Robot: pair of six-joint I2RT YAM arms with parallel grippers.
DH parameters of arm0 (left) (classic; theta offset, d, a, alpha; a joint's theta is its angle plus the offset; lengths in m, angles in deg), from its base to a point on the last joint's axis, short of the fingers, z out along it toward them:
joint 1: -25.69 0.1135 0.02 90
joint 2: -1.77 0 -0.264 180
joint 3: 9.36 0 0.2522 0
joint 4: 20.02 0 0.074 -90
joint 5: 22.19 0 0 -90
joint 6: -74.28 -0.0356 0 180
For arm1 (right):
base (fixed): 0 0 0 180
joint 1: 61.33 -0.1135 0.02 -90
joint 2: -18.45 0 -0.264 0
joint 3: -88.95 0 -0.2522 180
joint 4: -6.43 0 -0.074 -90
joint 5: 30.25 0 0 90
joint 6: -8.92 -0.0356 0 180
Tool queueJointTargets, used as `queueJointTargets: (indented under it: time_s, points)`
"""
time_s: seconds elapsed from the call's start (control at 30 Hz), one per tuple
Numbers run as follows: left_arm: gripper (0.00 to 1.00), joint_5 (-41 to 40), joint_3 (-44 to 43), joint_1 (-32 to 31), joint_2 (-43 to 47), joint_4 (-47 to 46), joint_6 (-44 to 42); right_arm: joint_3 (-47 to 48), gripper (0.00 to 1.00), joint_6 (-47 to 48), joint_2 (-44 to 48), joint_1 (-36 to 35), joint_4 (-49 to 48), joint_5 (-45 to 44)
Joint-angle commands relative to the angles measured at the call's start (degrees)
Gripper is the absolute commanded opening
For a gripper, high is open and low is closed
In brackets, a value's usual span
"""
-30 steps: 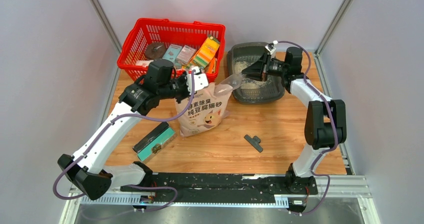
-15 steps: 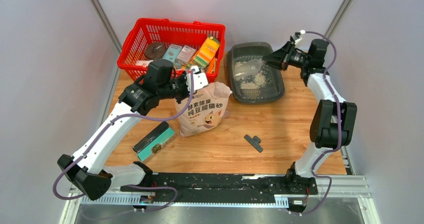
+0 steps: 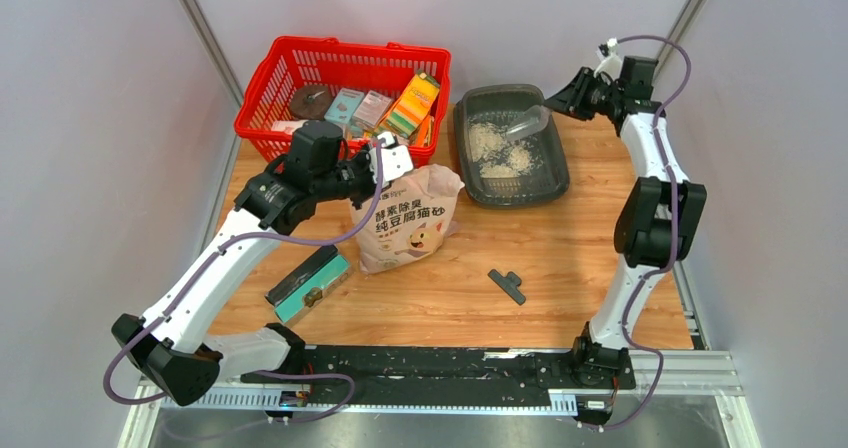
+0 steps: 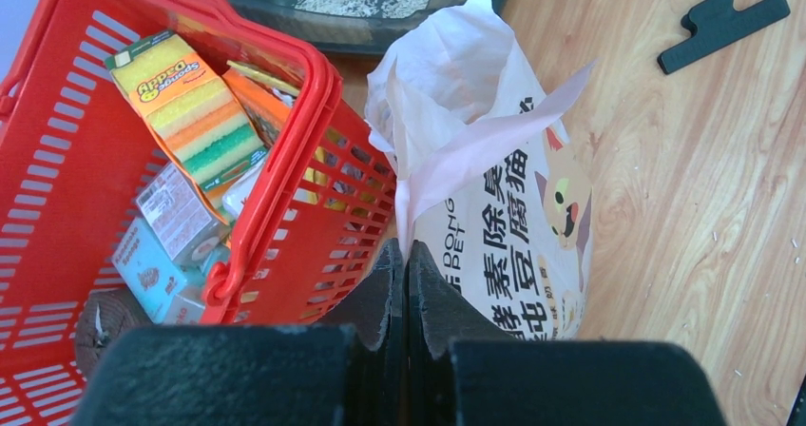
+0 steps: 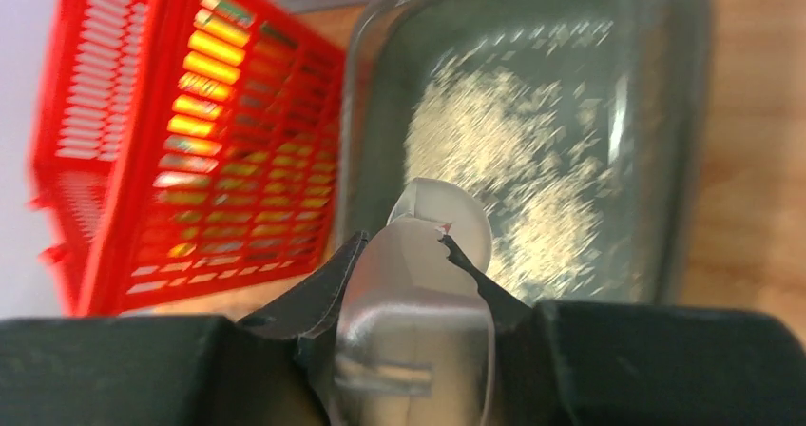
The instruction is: Fill the litter box with clean litter
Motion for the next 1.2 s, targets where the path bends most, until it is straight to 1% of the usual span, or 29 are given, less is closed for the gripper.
queueJointTargets:
  time_s: [0.0, 0.03, 0.07, 0.13, 0.17, 0.27, 0.3, 0.47, 0.5, 0.53, 0.57, 0.6, 0.63, 0.67, 0.73, 0.77, 0.8, 0.83, 0.87, 0.93, 0.97, 1.0, 1.1, 1.17]
  points:
    - [0.0, 1.13, -1.73, -0.01, 2.34, -6.29, -0.17, 12.27, 0.0, 14.91, -3.64, -3.13, 3.59, -14.49]
    - [0.0, 1.04, -1.82, -0.01, 2.33, -6.11, -0.35, 14.38, 0.0, 18.58, -4.53, -3.84, 4.11, -18.51]
    - [0.0, 1.13, -2.08, 0.08, 2.07, -6.02, -0.44, 18.84, 0.0, 20.44, -5.32, -4.55, 5.59, -20.03]
    - [0.0, 1.13, -2.26, -0.01, 1.81, -5.76, -0.53, 20.99, 0.0, 23.78, -6.56, -6.04, 6.57, -21.79]
    - [0.0, 1.13, -2.35, -0.01, 1.72, -5.67, -0.52, 21.17, 0.0, 26.24, -6.13, -6.39, 6.75, -22.58]
    - [0.0, 1.48, -2.26, -0.01, 1.81, -5.94, -0.35, 18.1, 0.0, 26.44, -2.71, -6.75, 6.93, -23.73]
    - [0.0, 1.74, -2.09, -0.01, 1.89, -5.85, -0.26, 14.7, 0.0, 26.09, -1.39, -6.58, 7.01, -23.73]
    - [0.0, 2.27, -0.77, -0.01, 3.04, -5.85, -0.7, 4.31, 0.0, 25.3, 11.61, -4.64, 10.35, -19.26]
    - [0.0, 2.62, -0.42, 0.08, 3.21, -5.94, -0.7, 2.38, 0.0, 24.16, 13.63, -3.25, 10.88, -18.12]
    - [0.0, 2.8, -0.24, -0.01, 3.47, -6.2, -0.7, -1.81, 0.0, 23.28, 15.39, -2.36, 12.1, -14.45]
    - [0.0, 2.97, 0.46, -0.01, 3.65, -6.46, -0.7, -3.6, 0.0, 22.4, 18.89, -1.48, 13.16, -12.59]
    - [0.0, 3.67, 0.81, -0.01, 3.83, -6.81, -0.7, -5.79, 0.0, 19.96, 20.4, 0.18, 14.3, -10.83]
    - [0.0, 3.94, 1.25, 0.08, 4.18, -7.08, -0.79, -9.73, 0.0, 19.06, 22.16, 0.98, 15.27, -8.03]
    - [0.0, 4.12, 1.6, -0.01, 4.27, -7.34, -0.79, -12.2, 0.0, 18.1, 25.31, 1.77, 16.84, -6.52]
    - [0.0, 4.21, 1.96, -0.01, 4.62, -8.22, -0.26, -16.69, 0.0, 16.16, 28.75, 4.23, 17.91, -2.05]
    - [0.0, 4.29, 2.13, -0.01, 4.79, -8.48, -0.09, -21.06, 0.01, 16.07, 30.07, 4.76, 19.13, -0.98]
    - [0.0, 4.73, 2.13, -0.01, 4.79, -8.4, -0.09, -23.02, 0.01, 16.07, 33.05, 5.46, 19.84, 0.16]
    - [0.0, 5.08, 2.13, -0.01, 4.97, -8.05, -0.09, -25.39, 0.02, 16.07, 34.12, 5.64, 21.07, 1.91]
    - [0.0, 5.35, 2.39, -0.01, 5.14, -7.78, -0.17, -29.5, 0.03, 15.81, 35.44, 5.82, 21.43, 2.45]
    - [0.0, 5.96, 2.83, 0.08, 5.76, -7.52, -0.17, -34.35, 0.05, 14.49, 38.51, 5.82, 21.17, 3.24]
    - [0.0, 6.14, 3.45, -0.01, 5.85, -7.6, 0.35, -38.99, 0.06, 12.92, 39.4, 5.73, 20.73, 3.16]
    - [0.0, 6.31, 3.63, -0.01, 6.02, -7.61, 0.53, -41.04, 0.06, 12.21, 41.06, 5.91, 20.29, 3.16]
    - [0.0, 6.75, 4.59, -0.01, 6.55, -8.13, 1.32, -46.75, 0.06, 12.28, 42.04, 6.52, 20.02, 2.72]
    - [0.0, 6.67, 4.68, -0.01, 6.82, -7.96, 1.32, -48.43, 0.06, 13.25, 42.48, 7.48, 19.94, 1.85]
